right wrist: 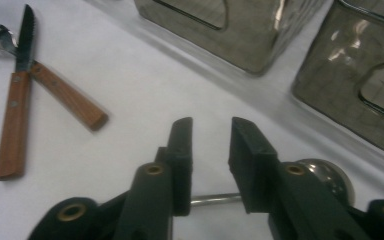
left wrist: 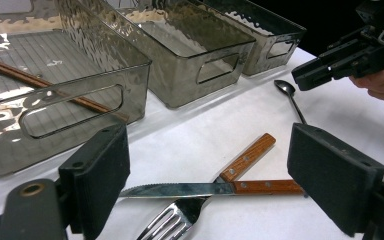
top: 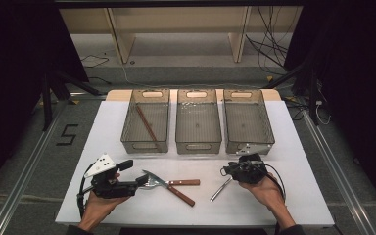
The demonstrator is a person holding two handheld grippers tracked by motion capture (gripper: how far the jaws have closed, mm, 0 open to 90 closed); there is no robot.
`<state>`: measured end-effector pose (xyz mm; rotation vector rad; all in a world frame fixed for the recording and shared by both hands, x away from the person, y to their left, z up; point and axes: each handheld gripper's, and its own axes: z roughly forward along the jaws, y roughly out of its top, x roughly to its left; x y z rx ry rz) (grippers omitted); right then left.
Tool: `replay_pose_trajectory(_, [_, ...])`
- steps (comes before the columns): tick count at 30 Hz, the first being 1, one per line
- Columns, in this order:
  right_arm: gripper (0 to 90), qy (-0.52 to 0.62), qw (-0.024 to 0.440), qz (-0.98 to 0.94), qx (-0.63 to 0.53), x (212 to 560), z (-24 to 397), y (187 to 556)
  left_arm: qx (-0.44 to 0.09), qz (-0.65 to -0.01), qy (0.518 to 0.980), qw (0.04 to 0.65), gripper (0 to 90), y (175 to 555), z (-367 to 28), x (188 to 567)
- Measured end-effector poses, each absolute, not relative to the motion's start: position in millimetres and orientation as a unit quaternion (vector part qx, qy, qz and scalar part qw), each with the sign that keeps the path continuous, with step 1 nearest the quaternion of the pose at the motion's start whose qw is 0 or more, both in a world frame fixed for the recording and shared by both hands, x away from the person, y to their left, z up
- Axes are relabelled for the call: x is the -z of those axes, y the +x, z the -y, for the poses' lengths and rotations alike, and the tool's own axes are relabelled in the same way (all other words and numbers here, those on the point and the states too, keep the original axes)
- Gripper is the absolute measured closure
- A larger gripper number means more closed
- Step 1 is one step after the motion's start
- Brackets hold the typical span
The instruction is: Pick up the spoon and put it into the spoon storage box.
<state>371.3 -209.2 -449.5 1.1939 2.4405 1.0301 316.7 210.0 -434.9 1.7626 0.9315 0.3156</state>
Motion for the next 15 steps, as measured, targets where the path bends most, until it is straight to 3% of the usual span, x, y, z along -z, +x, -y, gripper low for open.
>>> replay_pose_trajectory(8, [89.0,0.421,0.13,-0.836,-0.327,459.5,214.9,383.4,-0.128,-0.391,0.739,0.534,16.8,318.2,-208.6,437.1])
replay_pose_trajectory(15, [90.0,0.428,0.128,-0.838,-0.314,466.7,218.4,393.7,-0.128,-0.391,0.741,0.53,16.9,317.8,-207.9,439.5])
